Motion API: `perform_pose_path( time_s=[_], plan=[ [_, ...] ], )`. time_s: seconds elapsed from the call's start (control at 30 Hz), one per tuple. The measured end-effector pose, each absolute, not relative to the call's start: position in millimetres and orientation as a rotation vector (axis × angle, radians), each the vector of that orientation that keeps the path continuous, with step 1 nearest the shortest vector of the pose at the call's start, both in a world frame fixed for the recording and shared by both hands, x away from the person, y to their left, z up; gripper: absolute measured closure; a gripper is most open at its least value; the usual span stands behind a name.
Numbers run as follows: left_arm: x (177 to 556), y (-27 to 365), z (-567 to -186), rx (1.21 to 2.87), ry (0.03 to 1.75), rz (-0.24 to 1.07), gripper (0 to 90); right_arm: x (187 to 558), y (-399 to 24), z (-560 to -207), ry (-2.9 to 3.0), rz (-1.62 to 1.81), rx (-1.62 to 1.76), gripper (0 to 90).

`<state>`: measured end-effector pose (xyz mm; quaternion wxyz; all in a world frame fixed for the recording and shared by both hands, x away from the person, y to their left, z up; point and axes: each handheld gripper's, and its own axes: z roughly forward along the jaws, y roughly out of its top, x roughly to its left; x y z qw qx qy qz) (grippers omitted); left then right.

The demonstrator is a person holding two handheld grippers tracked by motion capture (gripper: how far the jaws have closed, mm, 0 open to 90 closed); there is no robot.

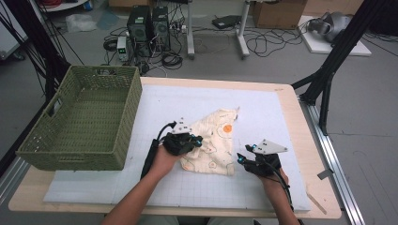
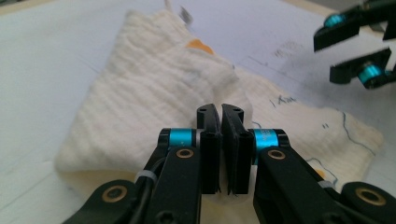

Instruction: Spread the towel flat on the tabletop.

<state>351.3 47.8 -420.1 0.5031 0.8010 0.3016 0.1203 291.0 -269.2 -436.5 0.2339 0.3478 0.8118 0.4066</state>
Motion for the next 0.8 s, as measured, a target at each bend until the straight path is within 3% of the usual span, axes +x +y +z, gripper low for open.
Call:
perform_pose_path(
  time_s=[0.43, 0.6, 0.7, 0.8],
  plan=[
    [370.7, 95.5, -411.1, 1.818, 0.925, 0.435, 84.9, 292.0, -226.9, -441.5, 2.352, 1.239, 0.877, 51.2],
    [374.5, 100.1, -412.6, 1.812, 0.953, 0.444, 84.7, 293.2, -212.6, -451.0, 2.487, 1.149, 0.834, 65.5],
    [375.6, 103.4, -412.0, 1.803, 0.969, 0.447, 84.5, 292.8, -213.9, -449.4, 2.526, 1.160, 0.803, 85.1],
    [376.6, 107.3, -411.2, 1.799, 0.974, 0.444, 84.2, 292.7, -215.4, -446.0, 2.570, 1.135, 0.811, 88.3]
  ],
)
